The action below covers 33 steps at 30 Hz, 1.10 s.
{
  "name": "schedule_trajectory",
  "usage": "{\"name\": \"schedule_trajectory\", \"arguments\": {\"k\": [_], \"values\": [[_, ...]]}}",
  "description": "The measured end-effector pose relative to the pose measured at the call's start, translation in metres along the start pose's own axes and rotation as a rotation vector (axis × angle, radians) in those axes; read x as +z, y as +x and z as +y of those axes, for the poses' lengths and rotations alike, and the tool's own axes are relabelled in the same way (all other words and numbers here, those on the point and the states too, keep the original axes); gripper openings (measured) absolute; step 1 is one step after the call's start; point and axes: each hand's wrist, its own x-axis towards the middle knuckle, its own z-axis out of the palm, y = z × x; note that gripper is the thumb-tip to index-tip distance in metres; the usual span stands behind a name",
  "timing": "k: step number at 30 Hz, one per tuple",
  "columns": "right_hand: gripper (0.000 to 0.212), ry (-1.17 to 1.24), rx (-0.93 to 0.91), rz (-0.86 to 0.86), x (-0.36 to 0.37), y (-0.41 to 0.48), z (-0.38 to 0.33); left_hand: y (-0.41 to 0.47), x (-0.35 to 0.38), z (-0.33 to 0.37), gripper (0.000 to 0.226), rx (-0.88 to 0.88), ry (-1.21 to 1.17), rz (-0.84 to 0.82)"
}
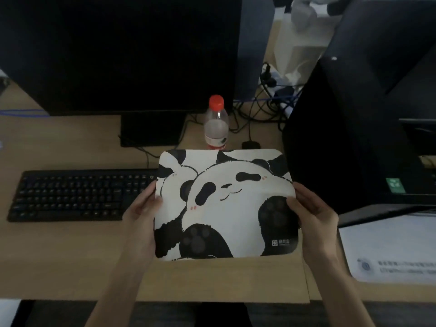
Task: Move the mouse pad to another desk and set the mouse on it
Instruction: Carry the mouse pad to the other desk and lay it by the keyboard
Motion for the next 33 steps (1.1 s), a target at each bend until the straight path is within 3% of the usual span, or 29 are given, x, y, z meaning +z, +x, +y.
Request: {"name": "schedule_trajectory", "arguments": {"k": [7,12,18,25,33], "values": [[0.038,-0.122,0.046,0.089,0.004,0.011,0.075,0.036,-0.012,-0.069,0.036,-0.075,0.039,-0.034],[0.043,-0.258,0.01,0.115,0.01,0.023,0.102,0.035,0.002,-0.103,0.041,0.003,0.139,-0.072],[0.034,-0.399,-0.03,0.201,-0.002,0.035,0.117,0.042,0.012,-0.126,0.037,0.005,0.256,0.056],[0.042,-0.629,-0.02,0.178,-0.001,0.033,0.132,0.041,0.02,-0.136,0.045,0.181,0.553,0.067],[0.06,-0.914,-0.062,0.046,0.011,0.02,0.139,0.036,0.023,-0.145,0.056,0.427,0.881,-0.1]]}}
